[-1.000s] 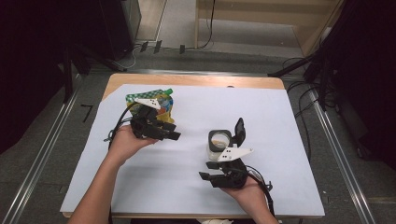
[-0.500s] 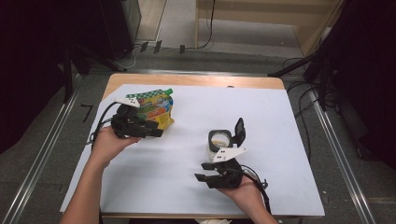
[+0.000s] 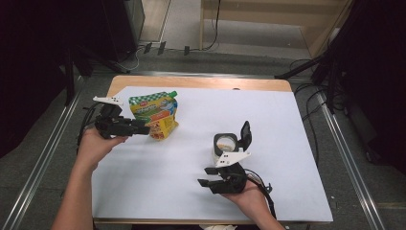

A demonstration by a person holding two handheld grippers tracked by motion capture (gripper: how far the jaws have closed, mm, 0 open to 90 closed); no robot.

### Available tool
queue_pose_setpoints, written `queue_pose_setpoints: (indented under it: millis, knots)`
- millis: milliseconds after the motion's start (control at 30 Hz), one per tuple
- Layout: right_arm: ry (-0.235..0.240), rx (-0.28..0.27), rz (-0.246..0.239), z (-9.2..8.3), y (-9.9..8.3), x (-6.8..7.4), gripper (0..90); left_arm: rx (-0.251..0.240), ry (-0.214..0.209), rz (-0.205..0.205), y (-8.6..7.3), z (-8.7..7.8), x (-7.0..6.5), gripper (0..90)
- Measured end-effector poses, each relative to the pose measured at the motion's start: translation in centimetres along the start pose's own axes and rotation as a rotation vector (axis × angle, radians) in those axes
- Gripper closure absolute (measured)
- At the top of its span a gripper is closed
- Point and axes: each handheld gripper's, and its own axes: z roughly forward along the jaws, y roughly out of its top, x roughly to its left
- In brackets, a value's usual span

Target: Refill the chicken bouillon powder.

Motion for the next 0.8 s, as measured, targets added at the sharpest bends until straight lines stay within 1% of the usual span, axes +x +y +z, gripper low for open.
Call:
queue_pose_setpoints:
  millis: [67,167,233,300,367,433,600,700,733,800]
  knots:
    - [-0.007,0.005,-0.012,0.1,0.0,0.0,52.8,-0.013,0.003,-0.016,-0.2,-0.5,0.5,50.3]
    - [-0.014,0.011,-0.017,0.1,-0.1,0.1,52.7,-0.019,0.019,-0.032,-0.5,-1.1,1.2,50.5]
    - [-0.014,0.014,-0.018,0.1,-0.1,0.1,52.6,-0.015,0.034,-0.037,-0.6,-1.4,1.6,50.8]
    - [-0.014,0.016,-0.017,0.2,-0.1,0.1,52.5,-0.011,0.063,-0.046,-0.6,-1.6,1.9,50.7]
    - [-0.013,0.016,-0.016,0.2,0.0,0.1,52.4,-0.010,0.086,-0.044,-0.4,-1.7,2.2,49.9]
    - [-0.009,0.017,-0.013,0.4,0.0,0.2,52.2,-0.018,0.081,-0.038,-0.1,-1.6,2.4,49.5]
    - [-0.003,0.012,-0.008,0.7,0.3,0.3,51.7,-0.014,0.074,-0.026,0.9,-0.6,2.6,49.7]
    - [0.002,0.013,-0.006,1.0,0.6,0.5,51.3,-0.033,0.059,-0.026,1.4,0.1,2.7,50.9]
    - [0.001,0.010,-0.014,1.1,0.8,0.5,51.1,-0.030,0.056,-0.032,1.6,0.3,2.7,51.5]
    - [0.002,0.012,-0.019,1.3,1.1,0.6,50.7,-0.038,0.057,-0.030,1.9,0.6,2.7,52.5]
